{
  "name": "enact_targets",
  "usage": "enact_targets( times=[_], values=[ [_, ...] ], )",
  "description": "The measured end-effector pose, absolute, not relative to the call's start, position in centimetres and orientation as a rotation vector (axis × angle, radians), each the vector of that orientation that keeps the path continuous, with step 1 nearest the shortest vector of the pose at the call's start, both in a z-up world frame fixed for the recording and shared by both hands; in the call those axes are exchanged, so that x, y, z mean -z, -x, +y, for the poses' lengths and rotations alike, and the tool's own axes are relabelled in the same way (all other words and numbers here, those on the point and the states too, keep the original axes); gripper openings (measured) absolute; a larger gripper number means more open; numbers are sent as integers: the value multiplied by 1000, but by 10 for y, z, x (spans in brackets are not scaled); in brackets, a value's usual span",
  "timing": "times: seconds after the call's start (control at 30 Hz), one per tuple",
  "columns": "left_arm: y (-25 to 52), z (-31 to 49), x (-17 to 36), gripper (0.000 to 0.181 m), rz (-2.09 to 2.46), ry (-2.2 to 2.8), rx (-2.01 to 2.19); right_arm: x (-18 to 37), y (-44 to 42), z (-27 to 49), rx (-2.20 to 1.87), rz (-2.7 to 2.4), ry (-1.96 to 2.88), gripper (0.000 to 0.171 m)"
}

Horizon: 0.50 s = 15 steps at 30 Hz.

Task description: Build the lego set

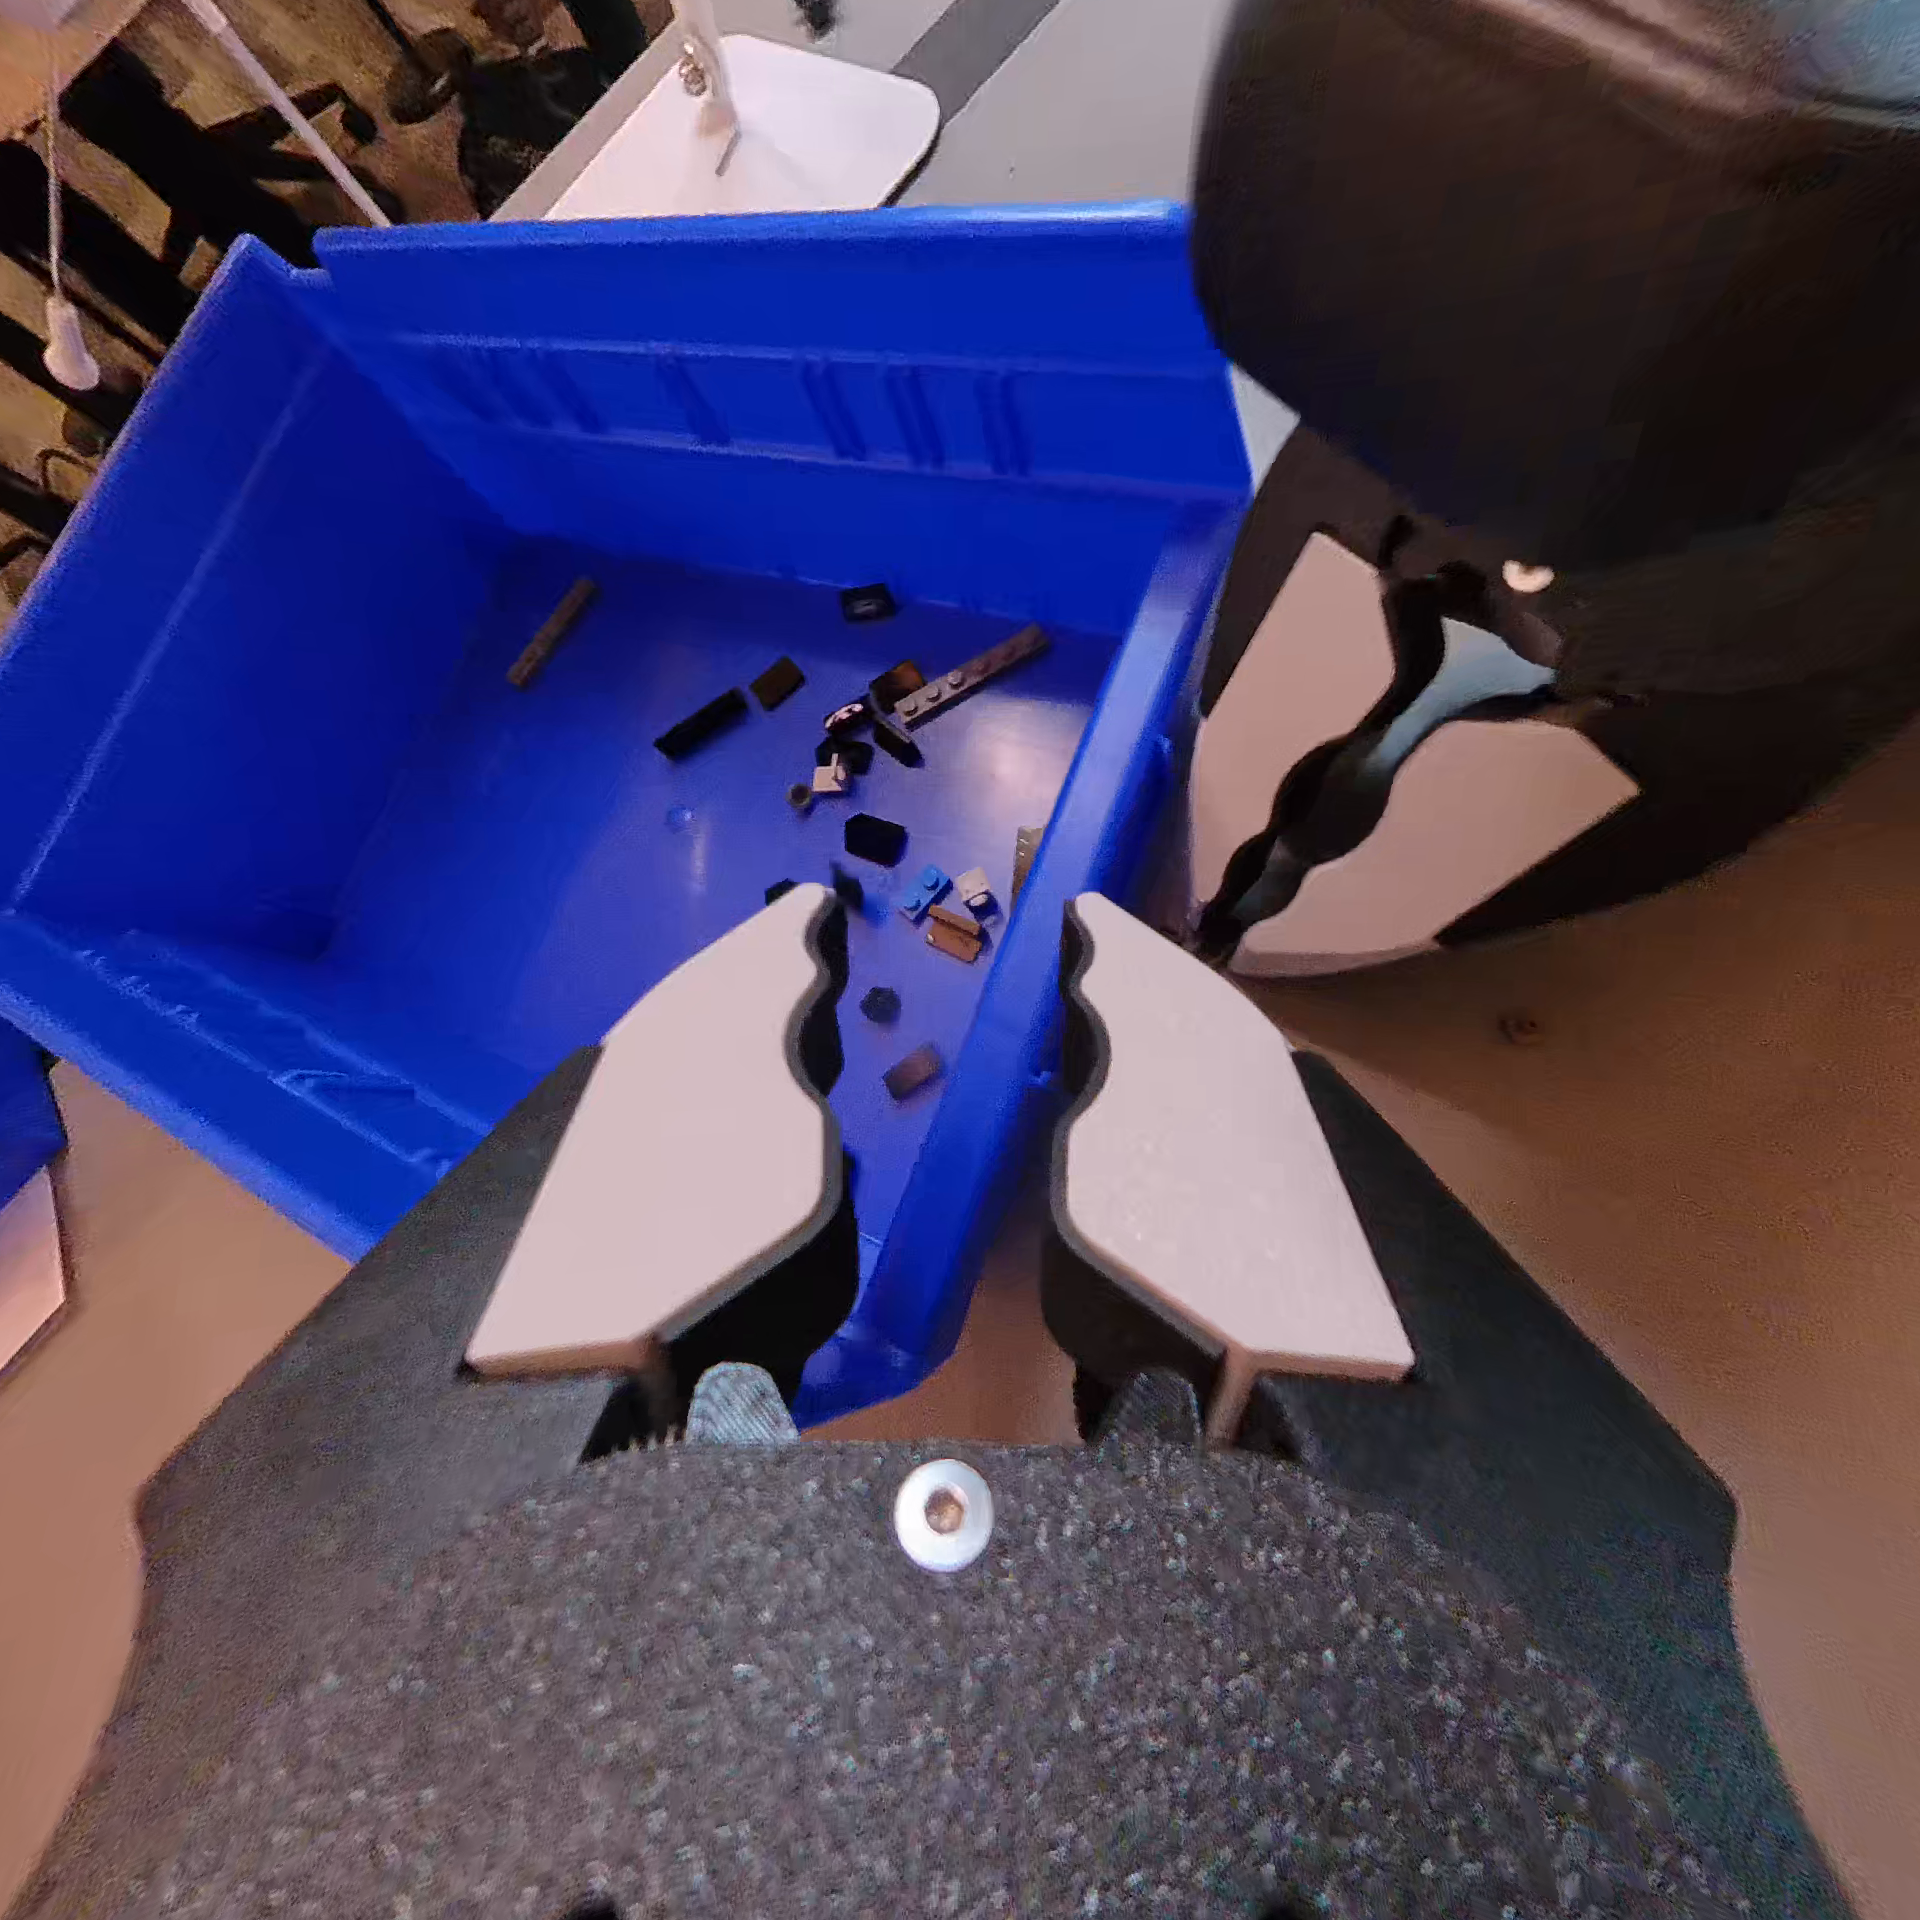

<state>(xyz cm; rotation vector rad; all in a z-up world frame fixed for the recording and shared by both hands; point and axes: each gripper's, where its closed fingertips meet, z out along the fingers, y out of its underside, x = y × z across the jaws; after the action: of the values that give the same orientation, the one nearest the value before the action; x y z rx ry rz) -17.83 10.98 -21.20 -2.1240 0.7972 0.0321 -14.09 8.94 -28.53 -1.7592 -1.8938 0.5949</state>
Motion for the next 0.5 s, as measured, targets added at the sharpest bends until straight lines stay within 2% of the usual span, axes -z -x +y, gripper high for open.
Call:
enact_targets(
  times=[0.13,0.3,0.33,0.4,0.5],
  values=[
    [173,95,212,29,842,2107,14,274,137,77,-680,-1943,1725,7],
    [143,60,225,21,970,2101,287,196,148,112,-741,-1581,1617,7],
    [133,52,232,23,1003,2115,374,188,149,125,-693,-1519,1624,10],
    [120,44,251,28,1060,2160,449,187,150,144,-619,-1444,1669,33],
    [105,31,277,34,1185,2211,478,187,155,153,-595,-1360,1687,40]
  ],
)
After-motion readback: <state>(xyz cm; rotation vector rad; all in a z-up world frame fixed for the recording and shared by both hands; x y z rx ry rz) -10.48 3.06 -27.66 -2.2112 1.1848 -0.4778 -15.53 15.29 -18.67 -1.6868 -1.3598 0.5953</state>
